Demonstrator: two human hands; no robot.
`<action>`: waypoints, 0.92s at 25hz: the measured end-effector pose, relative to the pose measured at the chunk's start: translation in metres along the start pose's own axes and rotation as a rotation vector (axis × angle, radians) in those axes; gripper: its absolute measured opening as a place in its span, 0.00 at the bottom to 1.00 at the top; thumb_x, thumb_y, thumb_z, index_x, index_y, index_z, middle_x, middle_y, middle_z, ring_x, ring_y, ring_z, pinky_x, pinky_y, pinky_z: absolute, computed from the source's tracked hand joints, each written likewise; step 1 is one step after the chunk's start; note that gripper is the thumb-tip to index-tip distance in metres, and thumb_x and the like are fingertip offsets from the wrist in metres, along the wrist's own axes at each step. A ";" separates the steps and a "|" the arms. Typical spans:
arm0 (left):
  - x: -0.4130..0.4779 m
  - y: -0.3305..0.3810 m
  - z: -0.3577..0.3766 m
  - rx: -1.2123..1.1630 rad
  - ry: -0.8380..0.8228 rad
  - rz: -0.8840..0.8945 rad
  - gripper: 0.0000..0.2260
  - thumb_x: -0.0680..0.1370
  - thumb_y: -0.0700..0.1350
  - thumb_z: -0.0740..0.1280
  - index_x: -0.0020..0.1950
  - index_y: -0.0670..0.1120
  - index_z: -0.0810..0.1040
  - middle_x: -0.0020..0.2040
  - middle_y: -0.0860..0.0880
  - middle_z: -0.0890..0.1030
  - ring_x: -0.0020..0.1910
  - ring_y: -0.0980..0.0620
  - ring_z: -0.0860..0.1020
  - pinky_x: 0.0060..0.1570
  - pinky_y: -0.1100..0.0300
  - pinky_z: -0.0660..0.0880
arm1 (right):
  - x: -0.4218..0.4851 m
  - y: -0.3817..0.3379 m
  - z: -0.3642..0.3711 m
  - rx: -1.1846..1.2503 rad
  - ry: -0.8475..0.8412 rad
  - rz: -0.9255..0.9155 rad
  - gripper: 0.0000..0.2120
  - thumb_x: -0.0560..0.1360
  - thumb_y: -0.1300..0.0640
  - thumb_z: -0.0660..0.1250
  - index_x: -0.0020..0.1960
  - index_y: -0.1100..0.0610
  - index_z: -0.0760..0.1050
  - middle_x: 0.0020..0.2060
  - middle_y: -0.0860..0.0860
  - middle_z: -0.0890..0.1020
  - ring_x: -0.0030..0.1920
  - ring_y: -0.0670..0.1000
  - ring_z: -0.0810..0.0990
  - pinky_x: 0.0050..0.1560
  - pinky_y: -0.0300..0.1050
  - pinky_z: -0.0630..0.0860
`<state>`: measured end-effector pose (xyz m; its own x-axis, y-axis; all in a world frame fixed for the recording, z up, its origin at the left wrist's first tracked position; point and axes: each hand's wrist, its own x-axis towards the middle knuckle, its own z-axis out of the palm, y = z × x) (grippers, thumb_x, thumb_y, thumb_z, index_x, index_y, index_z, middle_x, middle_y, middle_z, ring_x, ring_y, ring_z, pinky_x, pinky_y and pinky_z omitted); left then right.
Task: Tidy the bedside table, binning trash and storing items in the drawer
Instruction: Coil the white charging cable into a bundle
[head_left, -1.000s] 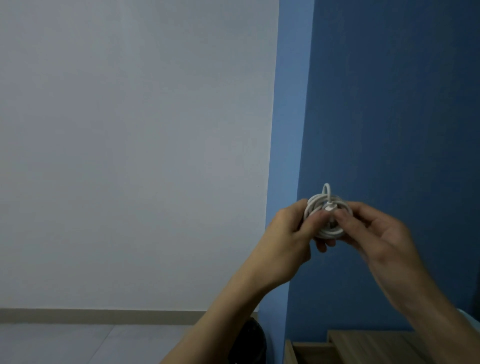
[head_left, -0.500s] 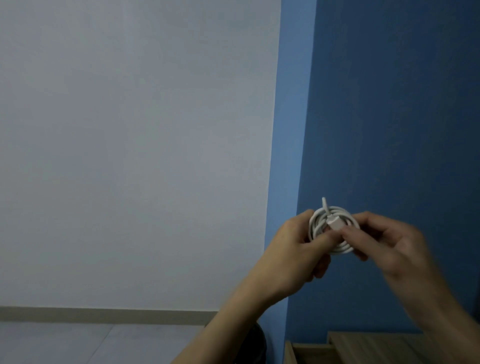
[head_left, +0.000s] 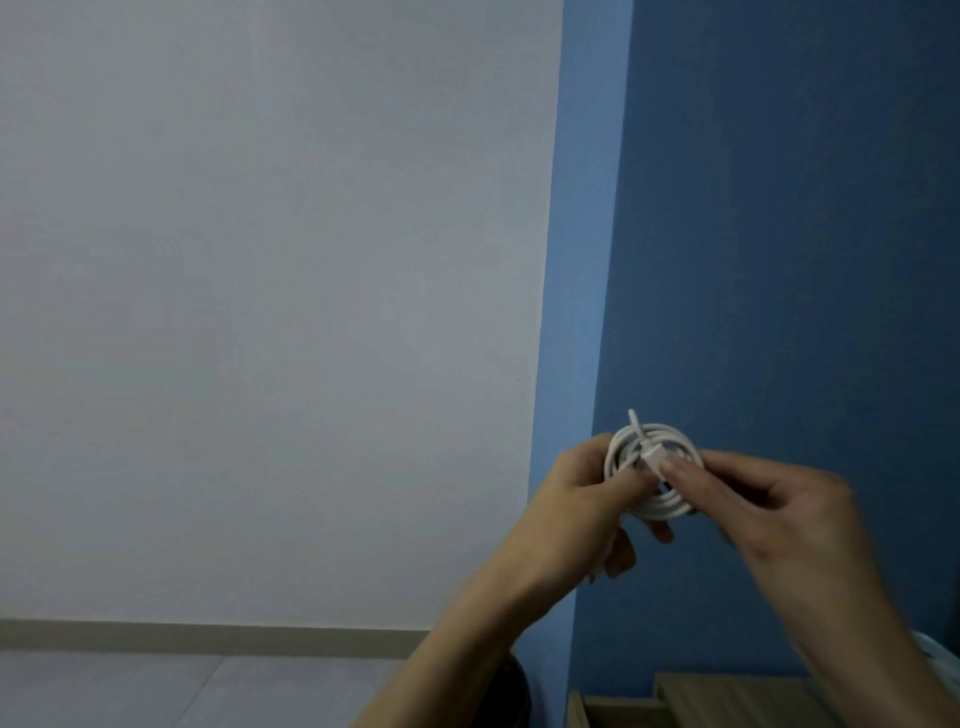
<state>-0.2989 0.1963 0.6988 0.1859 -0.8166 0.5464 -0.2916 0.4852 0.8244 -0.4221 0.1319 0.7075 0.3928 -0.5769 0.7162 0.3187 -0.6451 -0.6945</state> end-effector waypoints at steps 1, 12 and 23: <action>0.000 0.001 0.000 0.007 0.002 0.005 0.09 0.77 0.44 0.61 0.52 0.42 0.76 0.36 0.48 0.77 0.33 0.47 0.75 0.24 0.61 0.67 | -0.001 -0.001 0.000 -0.010 0.006 -0.013 0.06 0.66 0.58 0.71 0.35 0.47 0.83 0.25 0.43 0.83 0.25 0.38 0.77 0.27 0.24 0.68; 0.005 0.001 0.001 0.665 0.089 0.150 0.10 0.75 0.54 0.54 0.40 0.49 0.64 0.31 0.52 0.69 0.33 0.43 0.71 0.37 0.47 0.72 | 0.007 0.023 -0.018 0.287 -0.265 0.198 0.32 0.53 0.37 0.75 0.50 0.56 0.82 0.45 0.57 0.84 0.42 0.49 0.78 0.37 0.33 0.76; 0.004 0.013 0.000 0.515 -0.015 0.127 0.11 0.76 0.50 0.54 0.43 0.42 0.66 0.31 0.53 0.67 0.30 0.52 0.65 0.34 0.52 0.68 | 0.025 0.032 -0.014 0.313 -0.382 0.150 0.25 0.53 0.45 0.79 0.46 0.57 0.83 0.41 0.52 0.85 0.42 0.47 0.83 0.43 0.37 0.79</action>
<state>-0.3021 0.1992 0.7116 0.1073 -0.7675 0.6320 -0.7346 0.3672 0.5706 -0.4142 0.0893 0.7044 0.7224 -0.3897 0.5712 0.4548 -0.3543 -0.8171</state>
